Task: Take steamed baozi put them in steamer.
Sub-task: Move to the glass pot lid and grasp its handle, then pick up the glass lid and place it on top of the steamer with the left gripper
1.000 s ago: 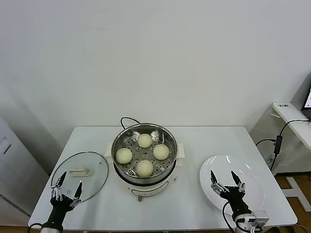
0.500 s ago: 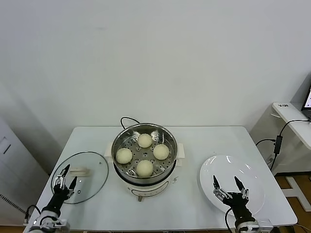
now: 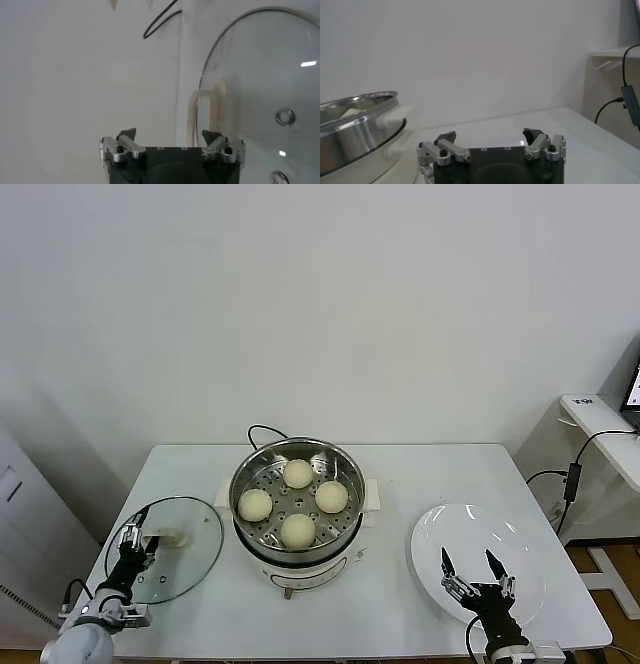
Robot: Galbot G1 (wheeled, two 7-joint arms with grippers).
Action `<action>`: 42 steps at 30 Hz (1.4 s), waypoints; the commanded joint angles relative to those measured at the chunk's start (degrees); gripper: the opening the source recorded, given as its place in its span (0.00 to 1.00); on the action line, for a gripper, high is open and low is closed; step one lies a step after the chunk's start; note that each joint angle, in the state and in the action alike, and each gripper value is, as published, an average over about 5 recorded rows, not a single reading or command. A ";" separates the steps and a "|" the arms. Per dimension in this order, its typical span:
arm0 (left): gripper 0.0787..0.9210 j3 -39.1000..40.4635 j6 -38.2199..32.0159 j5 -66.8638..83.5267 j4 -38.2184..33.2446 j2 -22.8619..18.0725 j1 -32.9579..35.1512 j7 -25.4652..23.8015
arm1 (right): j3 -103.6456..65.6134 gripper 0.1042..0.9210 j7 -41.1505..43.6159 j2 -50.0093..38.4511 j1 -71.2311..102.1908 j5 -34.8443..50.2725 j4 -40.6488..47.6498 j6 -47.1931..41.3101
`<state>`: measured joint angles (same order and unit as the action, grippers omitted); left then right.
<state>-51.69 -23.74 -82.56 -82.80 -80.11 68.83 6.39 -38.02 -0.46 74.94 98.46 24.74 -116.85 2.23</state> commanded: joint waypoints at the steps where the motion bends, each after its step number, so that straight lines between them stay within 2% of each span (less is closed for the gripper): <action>1: 0.87 0.88 1.10 -2.39 3.72 -0.06 -3.69 0.45 | -0.12 0.88 0.13 0.32 0.30 -0.30 -0.20 0.17; 4: 0.80 0.76 1.07 -1.83 3.76 -0.31 -3.23 1.01 | -0.19 0.88 0.15 0.31 0.36 -0.30 -0.16 0.21; 9: 0.63 0.90 1.53 0.32 3.62 -0.22 -2.06 4.01 | -0.16 0.88 0.17 0.30 0.25 -0.37 -0.05 0.30; 13: 0.49 2.25 3.54 4.88 -0.16 0.93 0.19 4.93 | 0.08 0.88 0.06 0.27 0.11 -0.59 -0.22 0.26; 24: 0.11 4.00 13.26 19.89 -17.30 8.65 8.99 -3.18 | 1.31 0.88 0.11 0.48 -0.58 -1.38 -0.73 -0.64; 27: 0.05 4.94 19.28 25.44 -22.85 12.43 10.21 -6.94 | 1.25 0.88 0.17 0.26 -0.75 -1.36 -0.73 -0.99; 32: 0.05 8.44 33.56 34.09 -33.21 21.12 11.02 -16.59 | 1.38 0.88 0.31 0.05 -1.27 -1.55 -0.58 -1.34; 35: 0.05 13.62 42.76 35.53 -38.76 25.23 11.02 -19.75 | 1.48 0.88 0.50 0.21 -1.60 -1.88 -0.41 -1.59; 38: 0.05 22.24 51.44 33.11 -43.33 26.43 9.23 -19.85 | 1.01 0.88 0.86 0.26 -1.45 -1.94 -0.47 -1.95; 42: 0.05 36.91 60.61 27.86 -44.97 24.86 2.85 -18.09 | -0.02 0.88 1.41 -0.11 -0.96 -2.09 -0.16 -1.97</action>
<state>-39.69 7.95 -55.80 -112.08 -62.14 77.37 -5.73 -37.14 0.55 74.97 97.27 23.00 -117.31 0.51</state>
